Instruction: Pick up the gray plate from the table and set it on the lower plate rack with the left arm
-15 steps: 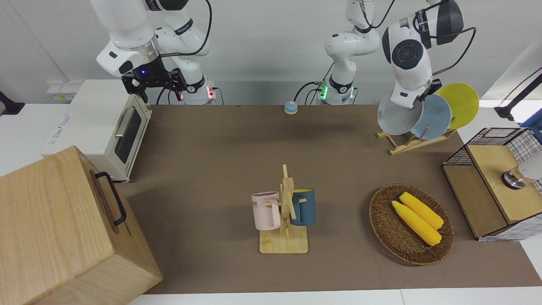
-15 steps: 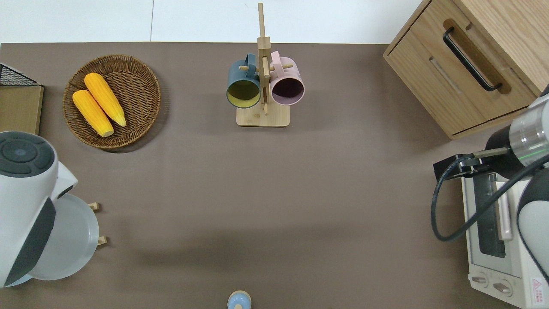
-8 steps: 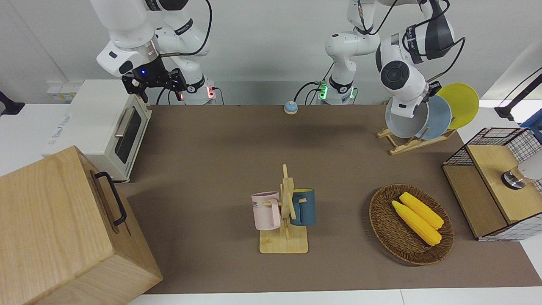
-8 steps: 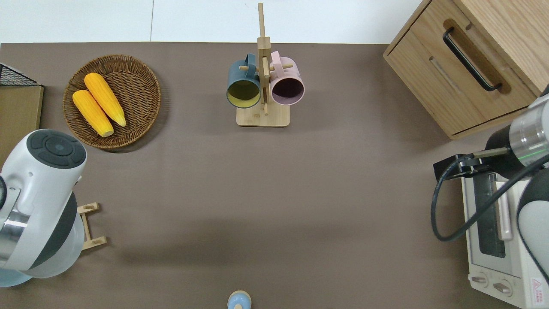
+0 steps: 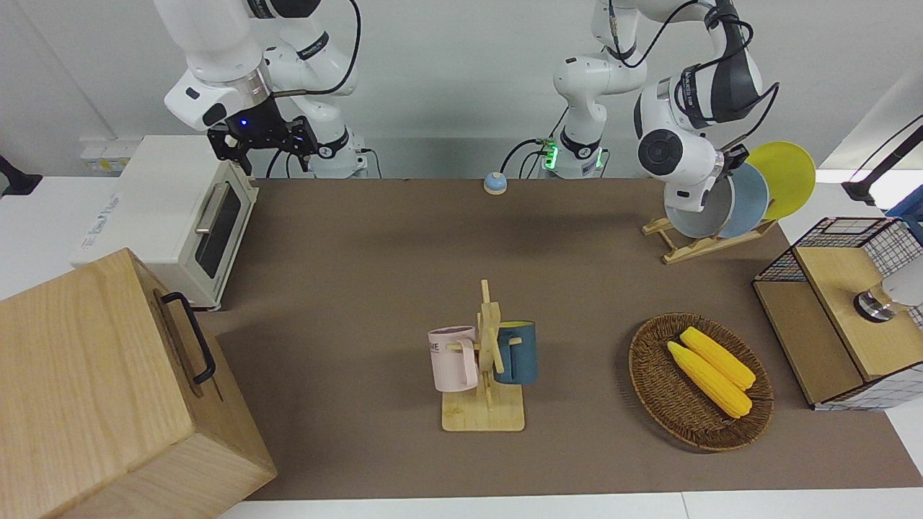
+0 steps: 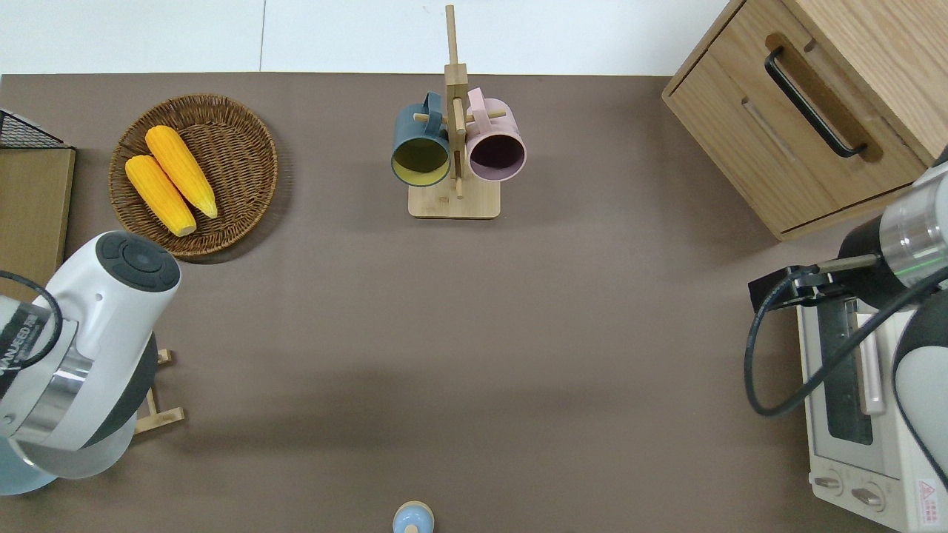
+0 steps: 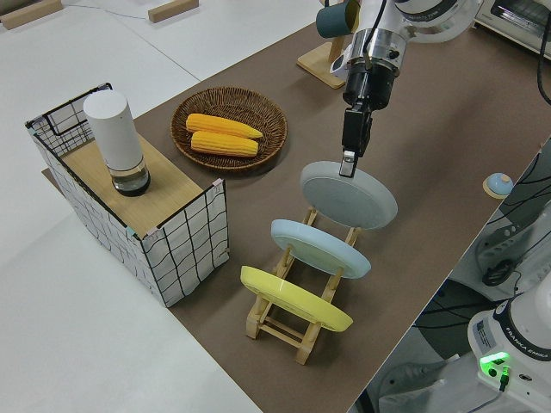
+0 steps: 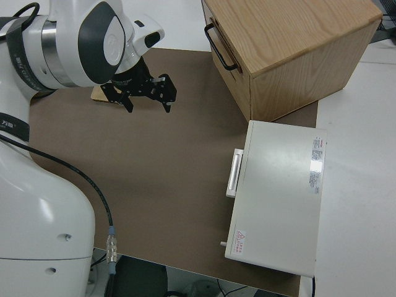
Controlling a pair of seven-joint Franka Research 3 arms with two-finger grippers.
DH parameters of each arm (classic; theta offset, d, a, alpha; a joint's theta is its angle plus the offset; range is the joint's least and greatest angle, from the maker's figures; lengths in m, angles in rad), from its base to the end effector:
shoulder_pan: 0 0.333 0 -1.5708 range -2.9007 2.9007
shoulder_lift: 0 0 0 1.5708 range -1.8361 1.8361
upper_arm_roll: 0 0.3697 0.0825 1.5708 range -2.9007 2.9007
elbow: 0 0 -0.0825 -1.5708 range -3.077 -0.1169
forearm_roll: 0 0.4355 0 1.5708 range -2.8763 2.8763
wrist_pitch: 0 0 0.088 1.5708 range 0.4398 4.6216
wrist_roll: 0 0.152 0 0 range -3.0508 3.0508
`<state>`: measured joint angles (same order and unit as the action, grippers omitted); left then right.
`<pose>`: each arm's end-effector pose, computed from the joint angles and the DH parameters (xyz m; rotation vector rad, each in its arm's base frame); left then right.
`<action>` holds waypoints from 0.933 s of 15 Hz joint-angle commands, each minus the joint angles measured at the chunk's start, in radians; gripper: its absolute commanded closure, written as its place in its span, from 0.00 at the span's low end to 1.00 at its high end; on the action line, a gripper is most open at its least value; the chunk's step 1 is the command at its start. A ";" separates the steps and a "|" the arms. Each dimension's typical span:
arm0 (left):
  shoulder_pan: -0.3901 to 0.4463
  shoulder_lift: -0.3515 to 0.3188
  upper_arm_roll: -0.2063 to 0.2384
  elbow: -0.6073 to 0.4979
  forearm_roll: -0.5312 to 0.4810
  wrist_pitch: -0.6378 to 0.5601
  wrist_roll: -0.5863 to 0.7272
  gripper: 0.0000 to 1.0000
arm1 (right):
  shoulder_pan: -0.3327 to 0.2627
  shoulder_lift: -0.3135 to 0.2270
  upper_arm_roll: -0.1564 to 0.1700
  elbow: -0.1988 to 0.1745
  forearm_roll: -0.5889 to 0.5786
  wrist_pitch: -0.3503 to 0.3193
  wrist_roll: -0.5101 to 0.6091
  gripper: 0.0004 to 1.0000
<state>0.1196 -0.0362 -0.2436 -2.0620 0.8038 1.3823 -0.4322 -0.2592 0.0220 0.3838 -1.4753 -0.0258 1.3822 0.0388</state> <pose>0.5089 0.0558 0.4598 -2.1417 -0.2058 0.4267 0.5846 0.0662 0.6549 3.1075 0.1287 -0.1739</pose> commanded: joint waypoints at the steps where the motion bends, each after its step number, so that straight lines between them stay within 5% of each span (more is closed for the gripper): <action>1: -0.024 0.047 0.003 -0.012 0.026 -0.002 -0.071 1.00 | -0.023 -0.002 0.021 0.007 -0.006 -0.011 0.012 0.02; 5: -0.028 0.087 0.003 -0.010 0.022 0.003 -0.080 0.99 | -0.023 -0.002 0.021 0.006 -0.006 -0.012 0.012 0.02; 6: -0.028 0.091 0.003 -0.010 0.018 0.003 -0.076 0.83 | -0.023 -0.002 0.020 0.007 -0.006 -0.011 0.012 0.02; 8: -0.028 0.088 0.003 -0.010 0.015 0.001 -0.059 0.31 | -0.023 -0.002 0.021 0.007 -0.006 -0.011 0.012 0.02; 9: -0.028 0.088 0.003 -0.010 0.015 0.000 -0.057 0.25 | -0.023 -0.002 0.021 0.007 -0.006 -0.011 0.012 0.02; 10: -0.028 0.088 0.003 -0.010 0.015 0.000 -0.057 0.00 | -0.023 -0.002 0.021 0.007 -0.006 -0.011 0.012 0.02; 14: -0.028 0.088 0.003 -0.010 0.014 -0.003 -0.057 0.01 | -0.023 -0.002 0.021 0.007 -0.006 -0.012 0.012 0.02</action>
<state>0.1050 0.0579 -0.2471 -2.0690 0.8045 1.3833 -0.4933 -0.2592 0.0220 0.3838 -1.4753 -0.0258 1.3822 0.0388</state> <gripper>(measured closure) 0.392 0.013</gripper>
